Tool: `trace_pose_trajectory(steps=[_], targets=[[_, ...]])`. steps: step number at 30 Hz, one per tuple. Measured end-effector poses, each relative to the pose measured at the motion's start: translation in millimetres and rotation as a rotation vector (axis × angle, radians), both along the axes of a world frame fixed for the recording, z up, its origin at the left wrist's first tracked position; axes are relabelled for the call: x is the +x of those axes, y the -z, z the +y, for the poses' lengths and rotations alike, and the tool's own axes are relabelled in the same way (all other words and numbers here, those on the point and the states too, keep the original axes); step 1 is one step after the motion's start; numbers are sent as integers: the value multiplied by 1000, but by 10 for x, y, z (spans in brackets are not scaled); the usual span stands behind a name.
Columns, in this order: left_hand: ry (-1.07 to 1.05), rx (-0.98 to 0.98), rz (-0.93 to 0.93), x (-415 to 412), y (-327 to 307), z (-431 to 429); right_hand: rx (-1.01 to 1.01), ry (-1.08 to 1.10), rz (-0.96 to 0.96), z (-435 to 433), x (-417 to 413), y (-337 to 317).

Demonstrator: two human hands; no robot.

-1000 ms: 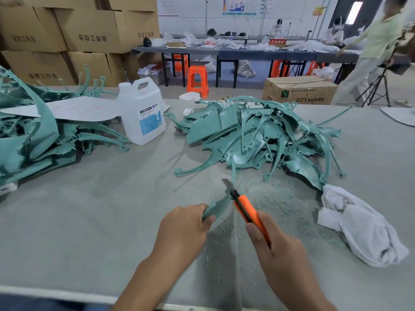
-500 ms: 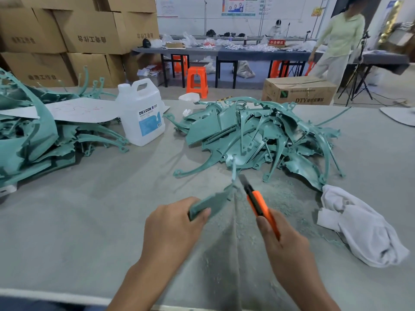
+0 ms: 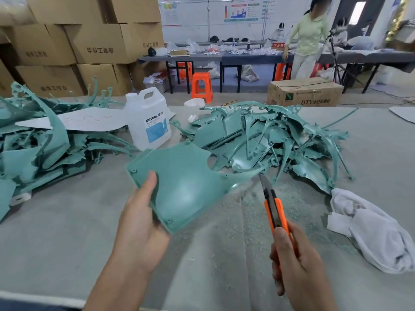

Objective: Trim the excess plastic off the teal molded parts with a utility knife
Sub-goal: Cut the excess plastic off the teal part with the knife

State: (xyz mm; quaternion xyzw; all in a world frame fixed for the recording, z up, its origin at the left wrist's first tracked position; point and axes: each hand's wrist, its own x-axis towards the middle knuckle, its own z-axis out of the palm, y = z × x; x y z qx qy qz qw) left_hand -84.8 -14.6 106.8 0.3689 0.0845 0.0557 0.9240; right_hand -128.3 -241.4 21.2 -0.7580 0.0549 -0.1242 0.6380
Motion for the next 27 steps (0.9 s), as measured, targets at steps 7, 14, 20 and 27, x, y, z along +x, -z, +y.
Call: trace_pose_trajectory(steps=[7,14,20,27], targets=[[51,-278,-107,212,101,214,108,46,42,-83,-28,136],[-93,869,-247,371,319,91,48,-74,-6,-18,14,71],[38,1394,-361,443,531,11,14,-238,-105,139,185,-234],[29,1481,-404,433,633,-91,-94,-242,-190,348,319,-381]])
